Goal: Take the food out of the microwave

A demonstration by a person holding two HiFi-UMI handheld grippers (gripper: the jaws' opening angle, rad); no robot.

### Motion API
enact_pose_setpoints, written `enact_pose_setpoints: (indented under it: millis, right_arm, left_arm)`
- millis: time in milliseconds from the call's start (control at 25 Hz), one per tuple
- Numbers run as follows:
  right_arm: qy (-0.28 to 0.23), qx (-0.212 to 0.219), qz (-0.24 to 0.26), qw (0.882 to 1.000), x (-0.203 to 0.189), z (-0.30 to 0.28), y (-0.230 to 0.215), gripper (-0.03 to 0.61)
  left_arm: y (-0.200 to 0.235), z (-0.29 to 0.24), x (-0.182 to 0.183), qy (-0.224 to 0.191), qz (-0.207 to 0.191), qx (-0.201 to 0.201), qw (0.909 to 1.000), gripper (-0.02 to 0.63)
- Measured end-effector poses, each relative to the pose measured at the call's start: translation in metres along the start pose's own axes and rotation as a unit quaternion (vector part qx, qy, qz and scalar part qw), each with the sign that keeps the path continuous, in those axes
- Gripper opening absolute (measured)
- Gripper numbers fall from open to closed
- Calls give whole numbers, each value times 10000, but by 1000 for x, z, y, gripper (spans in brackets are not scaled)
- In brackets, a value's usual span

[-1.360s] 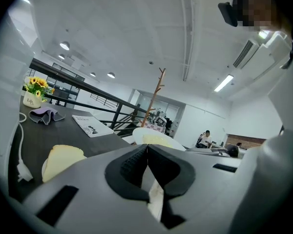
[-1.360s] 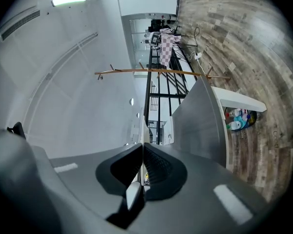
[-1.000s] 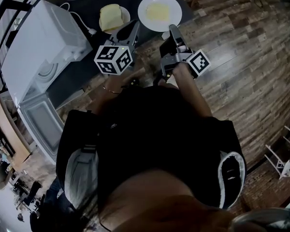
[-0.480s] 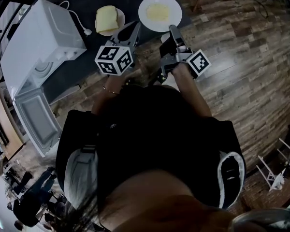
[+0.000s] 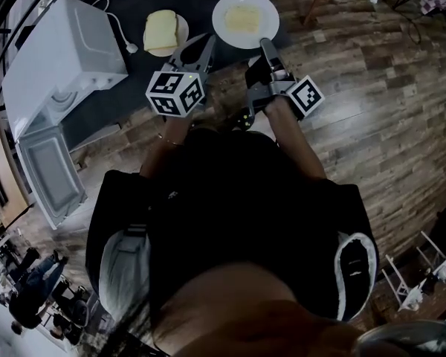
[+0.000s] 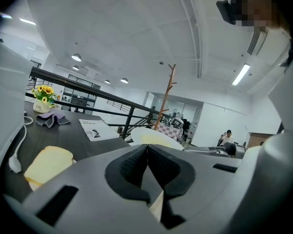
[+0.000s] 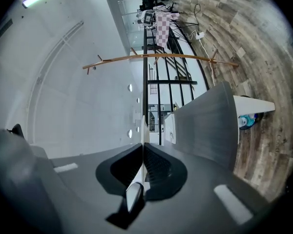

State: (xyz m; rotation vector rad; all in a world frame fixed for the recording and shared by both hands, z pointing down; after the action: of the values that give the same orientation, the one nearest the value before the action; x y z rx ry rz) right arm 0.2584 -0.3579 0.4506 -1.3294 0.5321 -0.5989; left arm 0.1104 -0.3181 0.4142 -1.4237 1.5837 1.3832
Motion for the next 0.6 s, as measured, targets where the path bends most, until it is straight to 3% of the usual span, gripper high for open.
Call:
enact_pose_setpoints:
  millis: [600]
  right_arm:
    - [624,118,-65,9980,-7,-27,-8,6]
  left_arm:
    - [27,10,-9,-1,225,635,9977,6]
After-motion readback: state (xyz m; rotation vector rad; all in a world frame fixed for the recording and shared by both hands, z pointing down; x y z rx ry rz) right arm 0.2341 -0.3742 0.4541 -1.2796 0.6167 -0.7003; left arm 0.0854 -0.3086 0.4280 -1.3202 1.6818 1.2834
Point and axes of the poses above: the fingertips, and each gripper's own axes: z backward along the fingers, y to its left, x out of its top, the point moved 2 cm from there along z, backward along the fingers, and after that the axes turned 5 degrees about x, right-handed, at the moved point
